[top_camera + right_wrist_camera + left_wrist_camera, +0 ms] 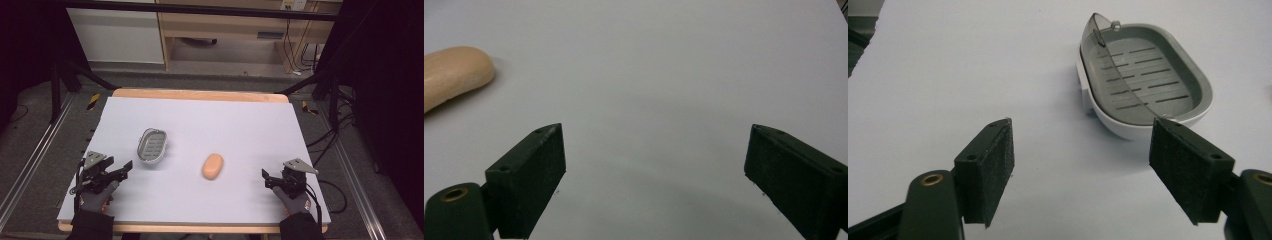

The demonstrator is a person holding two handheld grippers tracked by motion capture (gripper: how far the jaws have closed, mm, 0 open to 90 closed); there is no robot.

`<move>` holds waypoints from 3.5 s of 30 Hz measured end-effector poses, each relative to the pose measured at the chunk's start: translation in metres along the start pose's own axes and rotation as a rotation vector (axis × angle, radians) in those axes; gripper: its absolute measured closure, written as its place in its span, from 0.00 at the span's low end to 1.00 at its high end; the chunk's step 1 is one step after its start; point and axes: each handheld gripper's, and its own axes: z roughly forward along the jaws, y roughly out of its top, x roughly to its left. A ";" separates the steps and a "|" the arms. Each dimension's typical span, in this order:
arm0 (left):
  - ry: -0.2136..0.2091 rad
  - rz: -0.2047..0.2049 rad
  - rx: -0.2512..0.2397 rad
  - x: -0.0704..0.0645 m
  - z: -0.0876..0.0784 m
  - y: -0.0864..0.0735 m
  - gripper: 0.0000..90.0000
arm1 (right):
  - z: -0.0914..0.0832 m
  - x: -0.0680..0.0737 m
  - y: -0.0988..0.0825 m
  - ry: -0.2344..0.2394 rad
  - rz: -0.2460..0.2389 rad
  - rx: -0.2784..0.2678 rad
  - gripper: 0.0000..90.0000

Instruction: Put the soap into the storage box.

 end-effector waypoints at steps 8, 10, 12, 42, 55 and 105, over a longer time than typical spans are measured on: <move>-0.025 0.023 0.011 -0.010 -0.001 0.001 0.30 | -0.001 -0.004 -0.003 -0.027 0.010 0.013 0.10; -0.031 0.030 0.012 -0.012 -0.001 0.001 0.30 | -0.001 -0.004 -0.003 -0.026 0.004 0.015 0.09; -0.037 0.032 0.001 -0.015 -0.002 0.002 0.30 | -0.001 -0.004 -0.003 -0.022 0.006 0.012 0.09; -0.136 0.123 0.013 -0.059 0.000 0.008 0.28 | -0.004 -0.003 -0.001 -0.027 0.002 -0.007 0.08; -0.150 0.144 0.007 -0.075 -0.001 0.012 0.28 | -0.003 -0.002 -0.001 -0.020 0.004 0.004 0.09; -0.224 0.268 0.038 -0.152 0.037 0.044 0.27 | -0.004 -0.001 -0.001 -0.019 0.004 0.022 0.09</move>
